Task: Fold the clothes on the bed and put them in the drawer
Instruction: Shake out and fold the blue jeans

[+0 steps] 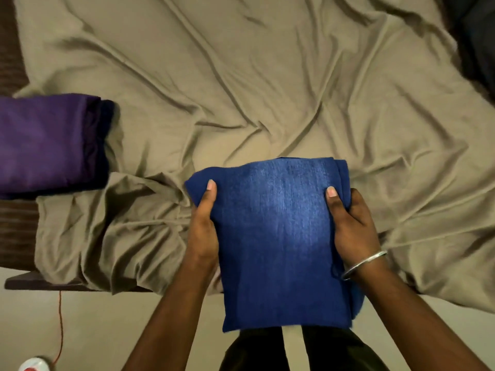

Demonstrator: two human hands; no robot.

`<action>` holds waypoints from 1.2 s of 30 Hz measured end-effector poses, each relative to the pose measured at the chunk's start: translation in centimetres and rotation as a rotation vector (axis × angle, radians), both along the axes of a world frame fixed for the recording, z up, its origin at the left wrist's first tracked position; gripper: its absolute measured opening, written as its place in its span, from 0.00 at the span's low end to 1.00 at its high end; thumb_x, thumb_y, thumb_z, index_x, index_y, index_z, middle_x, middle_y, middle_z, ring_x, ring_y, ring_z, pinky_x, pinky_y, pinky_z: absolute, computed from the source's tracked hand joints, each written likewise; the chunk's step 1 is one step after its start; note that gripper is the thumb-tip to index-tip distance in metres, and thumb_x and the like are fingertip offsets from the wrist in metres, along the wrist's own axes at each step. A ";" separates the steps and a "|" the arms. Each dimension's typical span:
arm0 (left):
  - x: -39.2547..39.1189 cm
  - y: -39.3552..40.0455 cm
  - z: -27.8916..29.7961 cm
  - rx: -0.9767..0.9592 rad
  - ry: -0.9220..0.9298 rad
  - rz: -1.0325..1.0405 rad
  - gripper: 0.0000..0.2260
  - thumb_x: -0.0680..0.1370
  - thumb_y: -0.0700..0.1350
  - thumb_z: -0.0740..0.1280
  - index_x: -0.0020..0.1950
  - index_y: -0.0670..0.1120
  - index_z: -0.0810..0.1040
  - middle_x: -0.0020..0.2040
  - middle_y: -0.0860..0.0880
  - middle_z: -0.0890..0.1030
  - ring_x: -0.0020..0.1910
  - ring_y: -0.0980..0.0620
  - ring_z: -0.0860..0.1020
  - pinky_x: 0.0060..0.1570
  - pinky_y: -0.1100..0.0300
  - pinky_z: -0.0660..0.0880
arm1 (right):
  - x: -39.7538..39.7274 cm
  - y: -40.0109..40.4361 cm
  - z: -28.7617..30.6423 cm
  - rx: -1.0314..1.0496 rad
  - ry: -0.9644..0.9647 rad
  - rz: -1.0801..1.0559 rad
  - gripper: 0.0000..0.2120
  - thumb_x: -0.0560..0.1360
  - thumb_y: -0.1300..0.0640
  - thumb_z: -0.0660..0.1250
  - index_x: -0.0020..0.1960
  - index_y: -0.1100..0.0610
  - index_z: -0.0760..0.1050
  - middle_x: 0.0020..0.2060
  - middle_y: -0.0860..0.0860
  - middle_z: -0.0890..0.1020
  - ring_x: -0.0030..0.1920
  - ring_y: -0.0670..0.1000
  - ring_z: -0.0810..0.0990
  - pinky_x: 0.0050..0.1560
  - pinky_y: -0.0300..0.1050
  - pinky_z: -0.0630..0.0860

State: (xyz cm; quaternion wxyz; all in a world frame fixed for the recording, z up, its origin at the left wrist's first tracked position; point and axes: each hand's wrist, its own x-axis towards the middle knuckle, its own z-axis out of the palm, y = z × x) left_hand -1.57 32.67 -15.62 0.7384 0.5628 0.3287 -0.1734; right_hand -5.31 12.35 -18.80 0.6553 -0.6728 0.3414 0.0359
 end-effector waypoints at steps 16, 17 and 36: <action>23.3 16.8 -4.4 0.534 0.070 -0.005 0.24 0.83 0.59 0.55 0.67 0.42 0.75 0.62 0.44 0.80 0.59 0.46 0.79 0.62 0.53 0.74 | 21.1 16.0 -6.4 0.023 0.016 0.177 0.21 0.78 0.41 0.65 0.62 0.55 0.72 0.52 0.50 0.81 0.53 0.53 0.80 0.59 0.49 0.76; 23.3 17.3 -5.7 0.631 0.152 -0.023 0.27 0.83 0.60 0.55 0.71 0.40 0.71 0.67 0.41 0.77 0.65 0.42 0.76 0.67 0.50 0.70 | 20.7 16.2 -7.4 -0.041 0.013 0.227 0.22 0.76 0.41 0.67 0.61 0.55 0.71 0.52 0.49 0.80 0.52 0.52 0.79 0.58 0.49 0.76; 11.1 14.7 -11.4 1.380 -0.233 -0.567 0.36 0.78 0.66 0.47 0.82 0.51 0.43 0.82 0.53 0.46 0.80 0.47 0.47 0.74 0.36 0.49 | 13.3 16.3 -10.7 -0.224 -0.262 0.346 0.43 0.65 0.38 0.76 0.74 0.50 0.64 0.69 0.46 0.73 0.68 0.47 0.73 0.68 0.50 0.71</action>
